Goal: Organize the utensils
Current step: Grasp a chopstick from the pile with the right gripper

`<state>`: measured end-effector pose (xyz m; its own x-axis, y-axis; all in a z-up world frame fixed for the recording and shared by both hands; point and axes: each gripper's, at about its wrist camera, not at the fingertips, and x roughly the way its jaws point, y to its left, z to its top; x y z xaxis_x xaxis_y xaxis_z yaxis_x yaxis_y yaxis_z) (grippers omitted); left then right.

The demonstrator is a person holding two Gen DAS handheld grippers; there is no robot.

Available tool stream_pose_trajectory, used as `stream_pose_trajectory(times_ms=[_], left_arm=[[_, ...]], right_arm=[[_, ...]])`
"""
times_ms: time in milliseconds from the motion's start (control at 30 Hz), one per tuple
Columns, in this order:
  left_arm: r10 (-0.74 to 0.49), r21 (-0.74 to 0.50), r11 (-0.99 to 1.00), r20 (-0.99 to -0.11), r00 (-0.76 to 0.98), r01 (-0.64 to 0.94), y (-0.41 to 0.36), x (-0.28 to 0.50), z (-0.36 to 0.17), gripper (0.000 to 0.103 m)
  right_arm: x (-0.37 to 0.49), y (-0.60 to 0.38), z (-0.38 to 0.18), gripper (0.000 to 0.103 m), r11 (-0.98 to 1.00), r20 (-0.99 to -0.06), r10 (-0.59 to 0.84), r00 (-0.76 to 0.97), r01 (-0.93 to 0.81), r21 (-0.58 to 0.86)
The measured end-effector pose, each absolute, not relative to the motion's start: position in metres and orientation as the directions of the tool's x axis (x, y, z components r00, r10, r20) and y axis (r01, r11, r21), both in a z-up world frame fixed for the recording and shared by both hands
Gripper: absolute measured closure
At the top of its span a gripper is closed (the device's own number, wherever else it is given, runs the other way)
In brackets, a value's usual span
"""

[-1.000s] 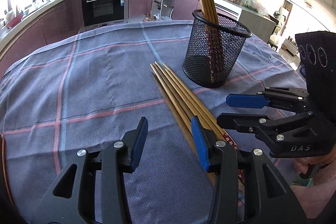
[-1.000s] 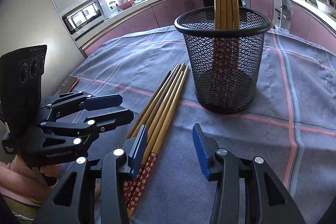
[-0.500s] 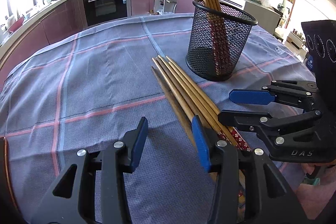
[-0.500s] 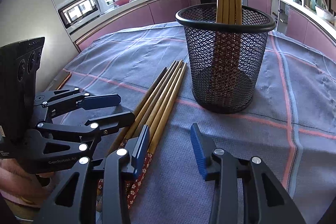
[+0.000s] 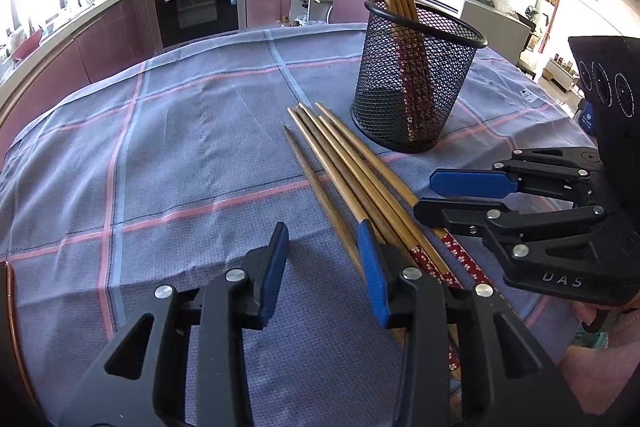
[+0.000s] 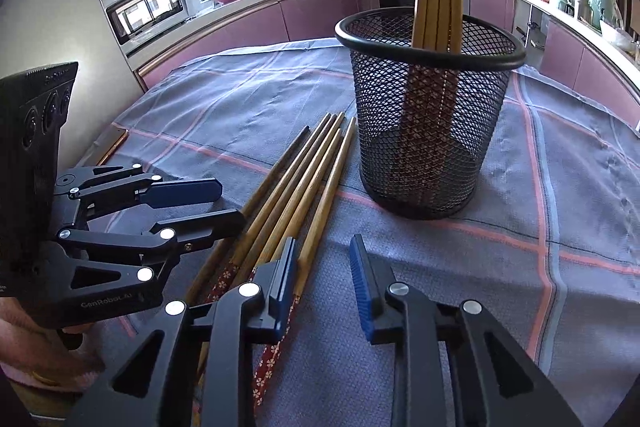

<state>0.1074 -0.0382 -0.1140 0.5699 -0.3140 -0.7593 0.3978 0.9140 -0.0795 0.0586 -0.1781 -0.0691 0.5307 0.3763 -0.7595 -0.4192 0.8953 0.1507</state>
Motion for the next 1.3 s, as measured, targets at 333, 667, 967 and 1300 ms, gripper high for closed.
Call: stream_pose_trajectory(times_ms=[333, 667, 967, 1300], left_arm=[[-0.308, -0.078, 0.915, -0.769, 0.561, 0.395, -0.043, 0.117, -0.115, 0.077], [-0.32, -0.134, 0.93, -0.753, 0.575, 0.343, -0.035, 0.114, -0.114, 0.096], [-0.354, -0.149, 0.918, -0.725, 0.59, 0.368, -0.03, 0.099, -0.102, 0.102], [-0.311, -0.109, 0.925, -0.769, 0.559, 0.364, -0.039, 0.109, -0.118, 0.09]], right_arm=[[0.068, -0.172, -0.07, 0.092, 0.904, -0.762, 0.355, 0.541, -0.407, 0.133], [0.067, -0.193, -0.069, 0.097, 0.908, -0.732, 0.399, 0.552, -0.348, 0.233], [0.058, -0.194, -0.057, 0.097, 0.878, -0.708, 0.454, 0.541, -0.406, 0.253], [0.059, -0.186, -0.067, 0.097, 0.872, -0.736, 0.453, 0.503, -0.421, 0.25]])
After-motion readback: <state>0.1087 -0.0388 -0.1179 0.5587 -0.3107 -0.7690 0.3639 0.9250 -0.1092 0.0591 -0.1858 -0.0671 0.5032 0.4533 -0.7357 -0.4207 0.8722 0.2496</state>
